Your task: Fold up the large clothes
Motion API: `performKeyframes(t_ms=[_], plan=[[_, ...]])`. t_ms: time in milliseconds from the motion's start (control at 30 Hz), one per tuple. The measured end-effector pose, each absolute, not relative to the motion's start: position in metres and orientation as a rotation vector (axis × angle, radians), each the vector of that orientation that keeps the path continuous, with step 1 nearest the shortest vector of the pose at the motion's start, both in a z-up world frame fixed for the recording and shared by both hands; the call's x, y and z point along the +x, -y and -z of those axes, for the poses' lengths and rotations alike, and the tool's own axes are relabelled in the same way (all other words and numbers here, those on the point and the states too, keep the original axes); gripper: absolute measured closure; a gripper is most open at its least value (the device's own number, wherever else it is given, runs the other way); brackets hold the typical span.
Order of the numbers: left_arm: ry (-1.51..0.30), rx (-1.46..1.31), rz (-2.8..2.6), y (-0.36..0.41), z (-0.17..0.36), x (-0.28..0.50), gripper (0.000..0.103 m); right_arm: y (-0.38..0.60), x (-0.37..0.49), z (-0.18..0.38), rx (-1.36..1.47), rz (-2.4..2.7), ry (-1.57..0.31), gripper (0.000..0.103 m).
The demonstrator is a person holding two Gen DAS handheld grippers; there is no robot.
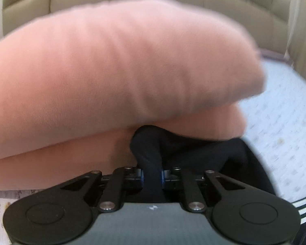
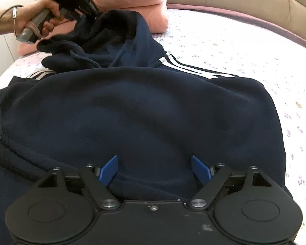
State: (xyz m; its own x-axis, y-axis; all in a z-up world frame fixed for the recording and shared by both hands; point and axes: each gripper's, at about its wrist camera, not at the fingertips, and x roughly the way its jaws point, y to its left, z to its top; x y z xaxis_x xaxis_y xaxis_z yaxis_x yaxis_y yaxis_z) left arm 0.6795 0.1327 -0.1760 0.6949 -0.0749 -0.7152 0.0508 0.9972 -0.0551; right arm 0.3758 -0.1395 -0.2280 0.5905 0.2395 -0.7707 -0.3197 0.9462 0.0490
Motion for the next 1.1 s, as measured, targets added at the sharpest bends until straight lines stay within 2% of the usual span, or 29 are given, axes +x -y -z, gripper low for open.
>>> performKeyframes(t_ms=[167, 367, 500, 600, 633, 667, 733, 833, 900, 1100], plan=[[-0.607, -0.064, 0.198, -0.118, 0.126, 0.626, 0.089, 0.149, 0.37, 0.23, -0.069, -0.353, -0.838, 0.006], [-0.436, -0.025, 0.354, -0.087, 0.055, 0.513, 0.089, 0.161, 0.363, 0.219, 0.001, -0.37, -0.844, 0.007], [-0.458, -0.064, 0.451, -0.077, 0.041, 0.428, 0.085, 0.206, 0.345, 0.188, 0.287, -0.423, -0.761, 0.008], [-0.534, -0.113, 0.512, -0.074, 0.059, 0.375, 0.074, 0.244, 0.328, 0.165, 0.444, -0.343, -0.64, 0.007], [-0.578, -0.106, 0.541, -0.073, 0.068, 0.359, 0.057, 0.254, 0.326, 0.159, 0.479, -0.327, -0.626, 0.006], [-0.649, -0.088, 0.593, -0.069, 0.08, 0.345, 0.03, 0.263, 0.327, 0.154, 0.505, -0.325, -0.631, 0.006], [-0.725, -0.032, 0.664, -0.066, 0.1, 0.323, 0.007, 0.273, 0.333, 0.148, 0.532, -0.327, -0.654, 0.005], [-0.734, 0.042, 0.642, -0.075, 0.118, 0.305, 0.007, 0.274, 0.349, 0.144, 0.54, -0.329, -0.692, 0.005], [-0.732, 0.006, 0.555, -0.093, 0.126, 0.322, 0.007, 0.262, 0.37, 0.145, 0.528, -0.369, -0.73, 0.005], [-0.806, -0.349, 0.278, -0.158, 0.167, 0.442, 0.011, 0.2, 0.438, 0.183, 0.419, -0.453, -0.946, 0.005]])
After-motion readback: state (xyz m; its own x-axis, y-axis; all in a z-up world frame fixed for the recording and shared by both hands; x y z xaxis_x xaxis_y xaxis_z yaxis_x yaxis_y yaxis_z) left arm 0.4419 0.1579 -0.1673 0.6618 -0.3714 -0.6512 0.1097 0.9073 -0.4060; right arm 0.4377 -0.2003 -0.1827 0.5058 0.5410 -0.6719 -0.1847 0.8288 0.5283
